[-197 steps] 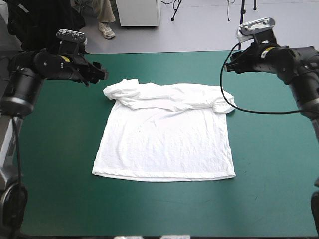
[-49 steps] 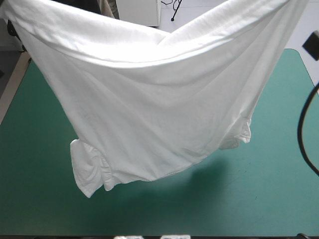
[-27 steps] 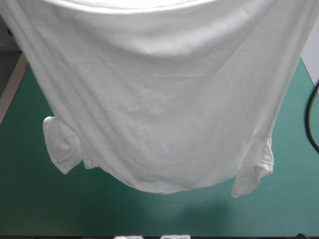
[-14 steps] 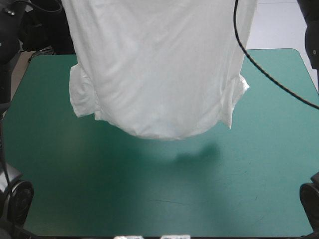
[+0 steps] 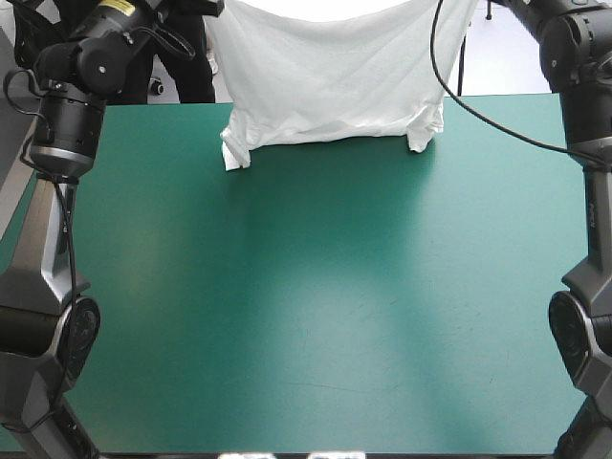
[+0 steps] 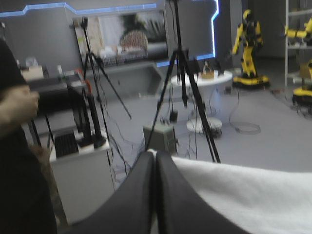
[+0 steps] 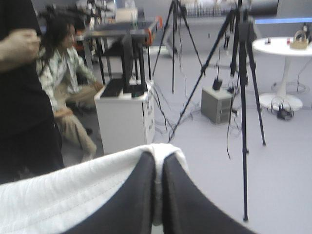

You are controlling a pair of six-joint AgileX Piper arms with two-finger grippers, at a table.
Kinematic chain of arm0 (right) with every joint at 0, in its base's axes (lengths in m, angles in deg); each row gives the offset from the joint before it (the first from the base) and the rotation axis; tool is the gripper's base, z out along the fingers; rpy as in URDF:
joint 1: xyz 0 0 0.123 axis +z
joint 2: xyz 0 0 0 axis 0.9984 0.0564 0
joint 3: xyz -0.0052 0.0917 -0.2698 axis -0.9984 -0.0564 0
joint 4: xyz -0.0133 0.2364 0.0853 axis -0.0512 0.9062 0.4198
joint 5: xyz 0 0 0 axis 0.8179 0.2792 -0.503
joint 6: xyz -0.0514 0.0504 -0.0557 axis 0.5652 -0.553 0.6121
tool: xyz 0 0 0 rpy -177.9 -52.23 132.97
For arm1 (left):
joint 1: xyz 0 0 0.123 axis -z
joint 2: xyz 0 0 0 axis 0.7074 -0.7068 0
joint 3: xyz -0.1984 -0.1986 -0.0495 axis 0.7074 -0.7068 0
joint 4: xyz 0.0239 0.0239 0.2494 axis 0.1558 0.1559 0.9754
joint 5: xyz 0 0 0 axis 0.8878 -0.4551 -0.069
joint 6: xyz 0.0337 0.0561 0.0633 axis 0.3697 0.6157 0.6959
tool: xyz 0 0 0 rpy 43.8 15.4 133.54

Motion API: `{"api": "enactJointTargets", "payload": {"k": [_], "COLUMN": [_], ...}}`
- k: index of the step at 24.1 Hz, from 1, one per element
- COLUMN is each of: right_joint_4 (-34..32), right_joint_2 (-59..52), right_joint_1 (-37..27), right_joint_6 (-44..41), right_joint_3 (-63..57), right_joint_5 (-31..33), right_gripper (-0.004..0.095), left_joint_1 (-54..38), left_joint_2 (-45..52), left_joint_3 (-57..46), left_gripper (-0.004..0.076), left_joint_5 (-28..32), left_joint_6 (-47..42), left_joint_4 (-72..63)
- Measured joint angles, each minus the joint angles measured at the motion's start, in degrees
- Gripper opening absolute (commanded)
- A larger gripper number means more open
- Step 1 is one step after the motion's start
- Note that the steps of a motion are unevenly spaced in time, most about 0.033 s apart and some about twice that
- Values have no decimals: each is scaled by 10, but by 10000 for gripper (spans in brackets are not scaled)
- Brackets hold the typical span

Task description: Fold the cloth

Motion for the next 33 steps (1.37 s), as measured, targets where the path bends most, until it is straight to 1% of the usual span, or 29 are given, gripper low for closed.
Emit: {"api": "enactJointTargets", "payload": {"k": [2,7,12,16,18,20,21,24,26,28,31,32,33], "right_joint_4": [0,9,58,103,122,136,136,132,128,127,127,127,127], "right_joint_2": [2,2,2,3,3,-1,-9,-40,-71,-94,-128,-155,-166], "right_joint_1": [0,0,0,0,0,2,7,27,47,56,57,57,57], "right_joint_6": [7,28,72,103,115,124,126,131,135,136,136,136,136], "right_joint_3": [-18,-91,-188,-268,-307,-363,-405,-480,-547,-594,-664,-702,-717], "right_joint_5": [42,124,228,300,325,332,332,332,330,328,324,322,322], "right_gripper": [-17,-17,-17,-17,-17,-16,-17,-17,-17,-16,-17,-17,-17], "left_joint_1": [-4,-5,-5,-5,-5,-5,-5,-5,-2,14,36,40,40], "left_joint_2": [6,40,98,148,170,199,210,223,247,269,293,303,310], "left_joint_3": [-59,-232,-397,-522,-567,-617,-640,-664,-684,-708,-748,-768,-779], "left_gripper": [-9,-9,-9,-9,-9,-9,-9,-9,-9,-9,-9,-9,-9], "left_joint_5": [-11,-35,-47,-61,-66,-84,-105,-141,-182,-201,-239,-251,-254], "left_joint_6": [-4,-9,-12,-12,-15,-23,-29,-58,-77,-98,-123,-127,-128], "left_joint_4": [2,4,5,5,5,5,5,5,6,24,56,60,60]}}
